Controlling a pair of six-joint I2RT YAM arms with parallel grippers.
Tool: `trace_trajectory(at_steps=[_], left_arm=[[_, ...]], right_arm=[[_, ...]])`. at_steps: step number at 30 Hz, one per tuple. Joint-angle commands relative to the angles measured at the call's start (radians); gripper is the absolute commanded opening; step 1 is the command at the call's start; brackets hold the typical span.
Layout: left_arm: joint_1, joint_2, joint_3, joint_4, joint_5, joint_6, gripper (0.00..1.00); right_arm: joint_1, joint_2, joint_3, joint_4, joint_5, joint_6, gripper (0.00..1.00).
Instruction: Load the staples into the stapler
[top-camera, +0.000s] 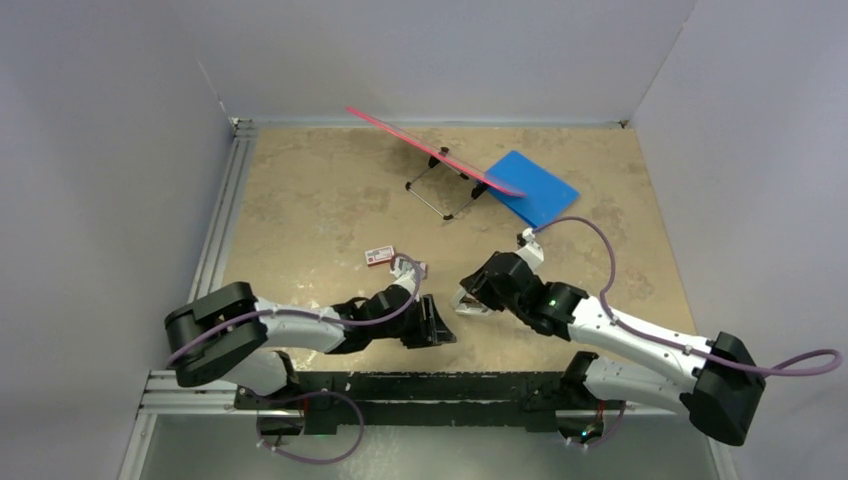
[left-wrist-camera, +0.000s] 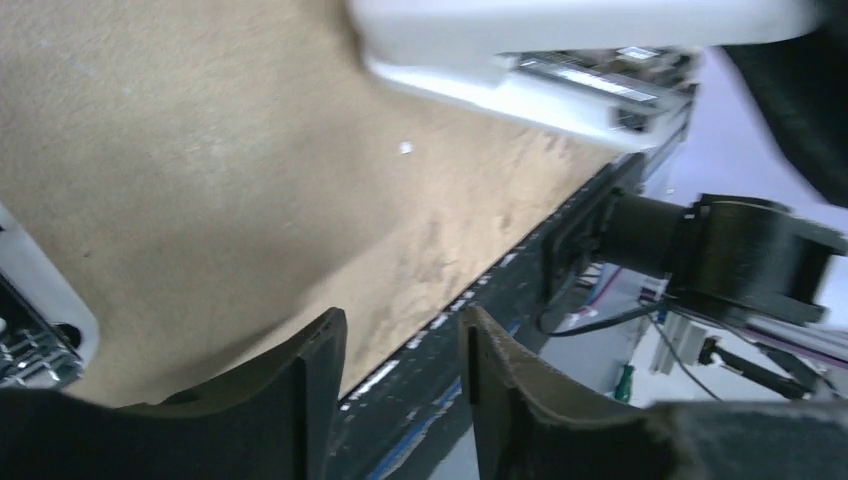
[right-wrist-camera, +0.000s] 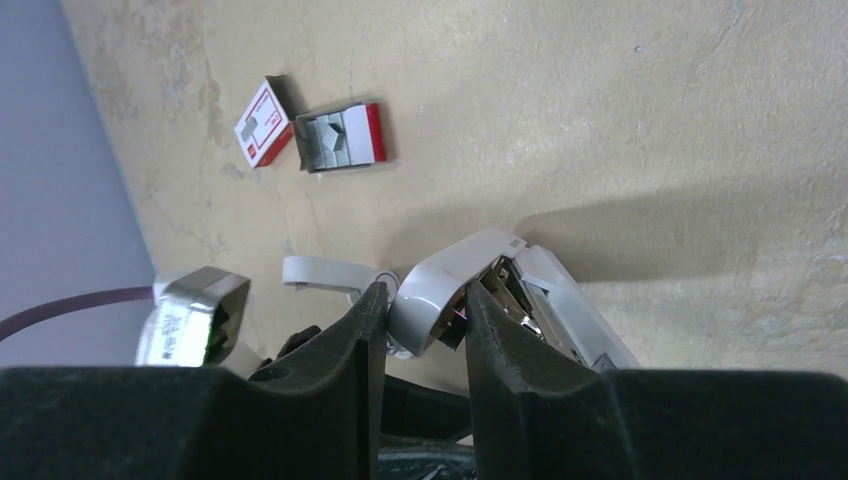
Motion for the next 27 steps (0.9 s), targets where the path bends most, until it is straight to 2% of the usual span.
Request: trace_trajectory(at_steps=[1,5,17,27], left_arm=[[0.01,-0.101,0.003,0.019,-0.023,-0.009,0.5],[0.01,-0.136,-0.015,0.055,-0.018,-0.014,0.6],[0.029,-0.164,-0.038,0.155,-0.09,-0.149,0.71],[0.029,-0.095,0.002,0.357,-0.136,-0.047,0.75]], right_arm=[[-0.005,-0.037,-0.023,0.09,-0.013,0.091,0.24],[-0.007,-0.068,-0.065,0.137,-0.032,0.149,0.22],[-0.009,-0.233,-0.117,0.138,-0.045,0.307,0.21],[-0.008,-0.392,-0.201,0.213,-0.102,0.471,0.2]])
